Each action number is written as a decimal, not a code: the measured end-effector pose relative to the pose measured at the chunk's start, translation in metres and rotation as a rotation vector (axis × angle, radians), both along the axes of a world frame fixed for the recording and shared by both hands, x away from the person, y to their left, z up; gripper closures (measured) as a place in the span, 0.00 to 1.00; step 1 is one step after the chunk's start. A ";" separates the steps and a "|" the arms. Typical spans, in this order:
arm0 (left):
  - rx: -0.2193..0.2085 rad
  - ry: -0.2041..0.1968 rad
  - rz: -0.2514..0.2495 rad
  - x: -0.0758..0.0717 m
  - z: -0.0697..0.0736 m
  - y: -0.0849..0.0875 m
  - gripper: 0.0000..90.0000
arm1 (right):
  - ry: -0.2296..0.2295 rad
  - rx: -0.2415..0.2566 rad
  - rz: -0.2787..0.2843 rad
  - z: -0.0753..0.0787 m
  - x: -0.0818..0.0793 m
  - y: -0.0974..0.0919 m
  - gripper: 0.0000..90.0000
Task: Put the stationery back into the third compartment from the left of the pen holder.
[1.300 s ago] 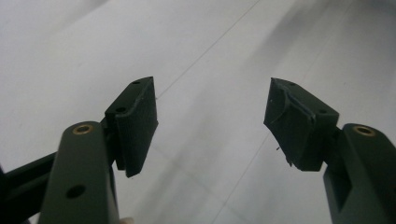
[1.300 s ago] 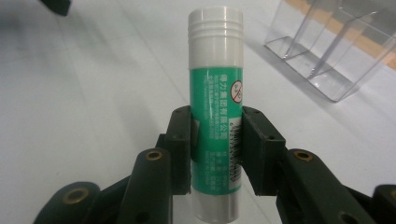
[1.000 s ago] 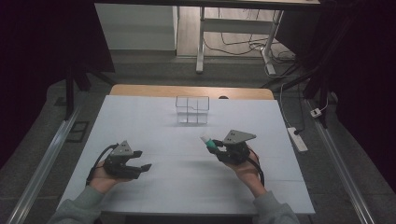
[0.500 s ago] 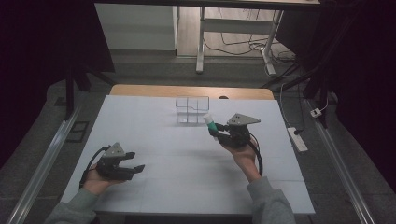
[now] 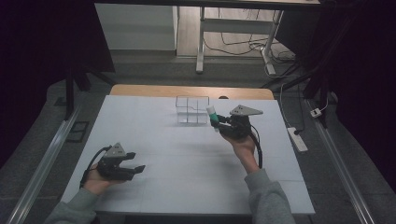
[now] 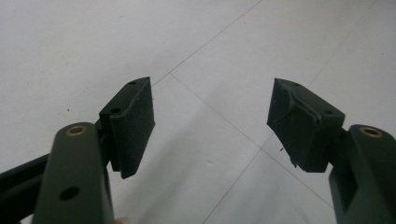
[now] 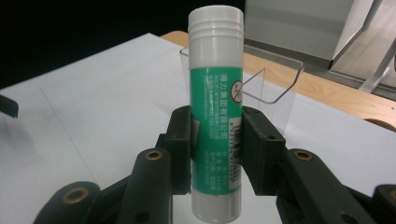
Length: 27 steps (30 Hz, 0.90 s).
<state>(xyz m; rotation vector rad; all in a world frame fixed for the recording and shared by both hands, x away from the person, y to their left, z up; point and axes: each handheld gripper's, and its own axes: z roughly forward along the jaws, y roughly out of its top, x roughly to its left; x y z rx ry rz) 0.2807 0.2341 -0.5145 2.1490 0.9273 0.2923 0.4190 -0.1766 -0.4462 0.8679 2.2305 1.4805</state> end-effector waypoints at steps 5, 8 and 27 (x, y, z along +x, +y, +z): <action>-0.001 0.001 0.000 0.001 0.000 0.001 0.34 | -0.009 -0.002 -0.005 0.003 0.009 0.005 0.72; -0.001 0.002 -0.002 0.001 -0.001 0.001 0.34 | -0.009 -0.002 -0.017 0.005 0.016 0.008 0.72; -0.003 0.008 -0.001 0.002 -0.004 0.005 0.34 | -0.019 0.030 -0.055 0.010 0.056 0.025 0.72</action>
